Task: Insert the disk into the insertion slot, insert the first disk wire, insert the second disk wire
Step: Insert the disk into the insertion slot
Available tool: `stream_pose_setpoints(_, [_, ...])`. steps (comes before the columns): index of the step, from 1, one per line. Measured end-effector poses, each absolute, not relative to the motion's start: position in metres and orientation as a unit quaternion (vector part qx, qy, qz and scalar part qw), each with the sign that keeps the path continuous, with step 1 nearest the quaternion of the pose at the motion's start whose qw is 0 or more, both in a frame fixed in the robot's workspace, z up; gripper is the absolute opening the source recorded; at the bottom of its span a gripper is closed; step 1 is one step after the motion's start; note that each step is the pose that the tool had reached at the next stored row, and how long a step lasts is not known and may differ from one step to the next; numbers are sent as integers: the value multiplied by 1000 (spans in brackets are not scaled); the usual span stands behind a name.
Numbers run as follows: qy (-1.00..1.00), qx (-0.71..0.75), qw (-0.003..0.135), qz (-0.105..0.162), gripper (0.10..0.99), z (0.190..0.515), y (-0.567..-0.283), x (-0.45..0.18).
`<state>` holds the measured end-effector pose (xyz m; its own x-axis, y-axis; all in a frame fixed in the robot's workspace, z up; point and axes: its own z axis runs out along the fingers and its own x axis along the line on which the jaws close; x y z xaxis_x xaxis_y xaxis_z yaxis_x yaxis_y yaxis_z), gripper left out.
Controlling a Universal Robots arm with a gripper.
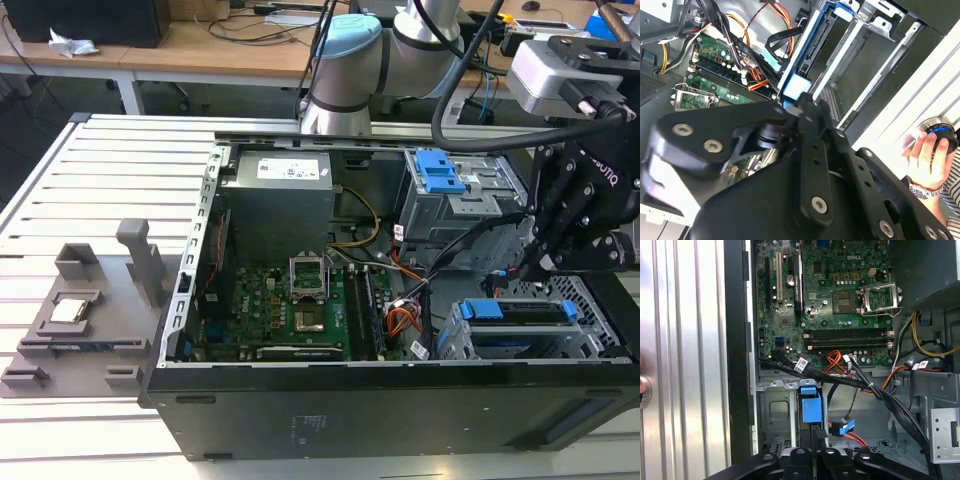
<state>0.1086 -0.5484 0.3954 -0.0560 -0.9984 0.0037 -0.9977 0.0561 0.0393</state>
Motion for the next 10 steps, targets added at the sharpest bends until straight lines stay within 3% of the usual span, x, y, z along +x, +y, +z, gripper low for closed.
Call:
stream_pose_setpoints(1, [-727,687,15,-13,114,395,-548,109])
stream_pose_setpoints(2, [-727,687,15,-13,106,395,-548,109])
stream_pose_setpoints(10, [-727,687,15,-13,106,395,-548,109])
